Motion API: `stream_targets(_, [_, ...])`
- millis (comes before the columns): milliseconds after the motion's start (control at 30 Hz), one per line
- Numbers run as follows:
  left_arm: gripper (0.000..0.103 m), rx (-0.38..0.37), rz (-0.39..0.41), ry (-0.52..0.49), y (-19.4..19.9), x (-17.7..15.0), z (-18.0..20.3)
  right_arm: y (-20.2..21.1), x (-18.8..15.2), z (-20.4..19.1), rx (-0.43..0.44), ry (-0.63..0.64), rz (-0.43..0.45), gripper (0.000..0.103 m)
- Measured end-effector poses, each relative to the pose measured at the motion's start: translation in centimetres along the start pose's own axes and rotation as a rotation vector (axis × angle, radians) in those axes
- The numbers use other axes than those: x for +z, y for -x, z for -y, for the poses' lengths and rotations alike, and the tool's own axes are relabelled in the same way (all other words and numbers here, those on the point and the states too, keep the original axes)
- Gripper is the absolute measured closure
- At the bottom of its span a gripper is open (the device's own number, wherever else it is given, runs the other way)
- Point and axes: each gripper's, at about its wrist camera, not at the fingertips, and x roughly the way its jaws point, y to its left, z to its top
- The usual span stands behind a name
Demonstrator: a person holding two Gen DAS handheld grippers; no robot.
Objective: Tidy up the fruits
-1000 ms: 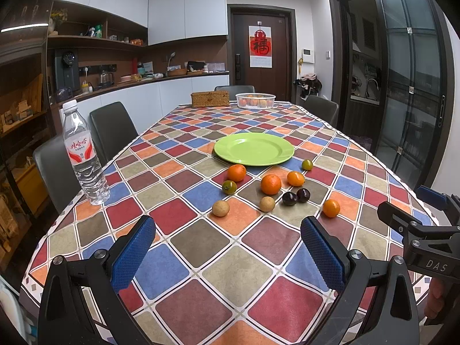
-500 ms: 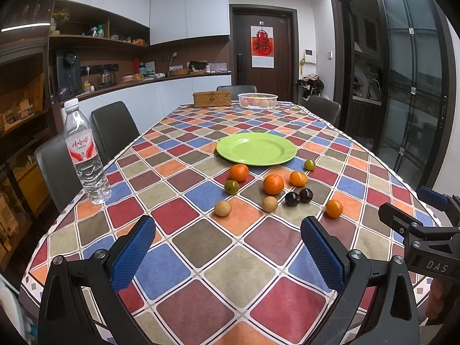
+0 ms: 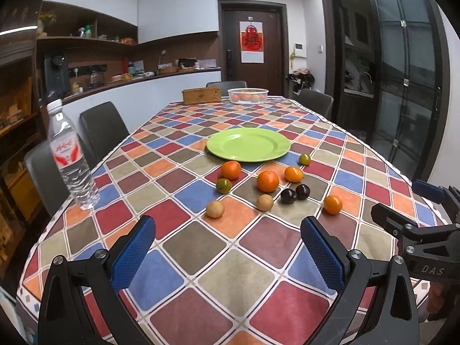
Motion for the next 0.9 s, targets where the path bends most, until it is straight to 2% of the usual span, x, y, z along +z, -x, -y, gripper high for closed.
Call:
stream_targets(133, [0.007, 0.001, 0.004, -0.035, -1.1, 0.5, 0.4, -0.7, 0.3, -0.1, -0.007, 0.014, -0.002, 0.001])
stream_targets(233, [0.009, -0.028, -0.007, -0.041, -2.1, 1.0, 0.5, -1.6, 0.5, -0.2, -0.006, 0.021, -0.013, 0.001])
stream_targets(433, [0.021, -0.065, -0.048, -0.063, -4.6, 1.6, 0.9, -3.7, 1.1, -0.1, 0.018, 0.014, -0.051, 0.004])
stream_targets(600, [0.029, -0.096, -0.077, -0.096, -6.4, 1.9, 1.5, -5.5, 1.4, 0.0, 0.039, 0.005, -0.094, 0.012])
stream_targets(667, [0.036, -0.112, -0.099, -0.108, -7.3, 2.0, 1.7, -6.2, 1.5, 0.0, 0.044, 0.003, -0.112, 0.014])
stream_targets(900, [0.046, -0.159, -0.17, -0.136, -10.0, 2.1, 2.2, -8.9, 1.6, 0.1, 0.078, -0.009, -0.191, 0.029])
